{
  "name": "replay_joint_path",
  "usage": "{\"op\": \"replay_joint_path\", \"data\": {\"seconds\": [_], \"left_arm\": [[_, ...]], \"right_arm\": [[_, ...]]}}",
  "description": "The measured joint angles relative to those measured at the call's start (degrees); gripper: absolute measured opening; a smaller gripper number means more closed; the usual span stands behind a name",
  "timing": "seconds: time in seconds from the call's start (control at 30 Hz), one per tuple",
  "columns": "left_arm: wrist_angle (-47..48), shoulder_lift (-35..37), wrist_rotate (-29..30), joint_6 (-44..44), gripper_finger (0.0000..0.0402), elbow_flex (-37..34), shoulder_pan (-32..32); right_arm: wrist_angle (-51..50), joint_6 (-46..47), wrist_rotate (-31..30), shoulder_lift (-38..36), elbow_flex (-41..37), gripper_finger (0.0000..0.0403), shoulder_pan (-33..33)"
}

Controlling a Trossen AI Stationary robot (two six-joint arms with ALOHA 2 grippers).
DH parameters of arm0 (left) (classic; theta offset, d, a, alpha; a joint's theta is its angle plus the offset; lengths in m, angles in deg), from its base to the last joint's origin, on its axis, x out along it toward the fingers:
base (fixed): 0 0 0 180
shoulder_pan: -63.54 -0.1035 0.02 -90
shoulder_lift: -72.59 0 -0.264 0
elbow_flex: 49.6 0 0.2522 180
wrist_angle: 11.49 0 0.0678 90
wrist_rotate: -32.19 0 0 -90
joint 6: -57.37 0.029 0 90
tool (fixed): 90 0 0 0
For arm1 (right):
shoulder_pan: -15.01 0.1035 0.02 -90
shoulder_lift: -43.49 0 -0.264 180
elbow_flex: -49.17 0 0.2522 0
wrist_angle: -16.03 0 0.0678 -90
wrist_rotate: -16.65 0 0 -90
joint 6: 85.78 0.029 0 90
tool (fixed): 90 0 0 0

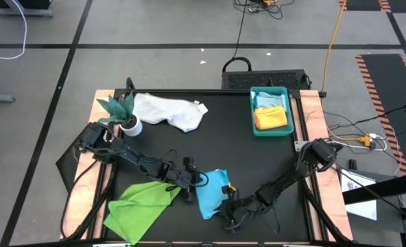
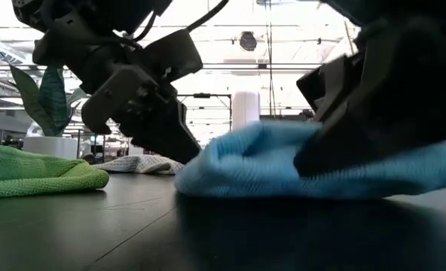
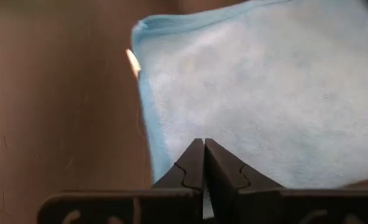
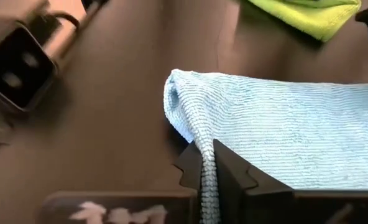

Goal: Fold microfiber towels
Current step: Fold the blue microfiber cloth

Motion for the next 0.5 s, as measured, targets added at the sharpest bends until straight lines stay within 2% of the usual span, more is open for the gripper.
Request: {"op": "replay_joint_path", "data": {"seconds": [0.2,0.37,0.5], "left_arm": [[-6.4,0.0,0.2,2.0,0.0007,-3.1,0.1],[-14.1,0.0,0.3,2.9,0.0011,-6.5,0.0],[-14.9,0.0,0.3,2.9,0.0017,-7.5,0.0]], "right_arm": [[-0.1,2.6,0.4,-3.3,0.0,0.0005,-0.2],[-0.5,6.3,5.9,-5.4,0.0,0.0008,-3.0],[-0.6,7.6,10.0,-6.0,0.0,0.0008,-6.0]]}}
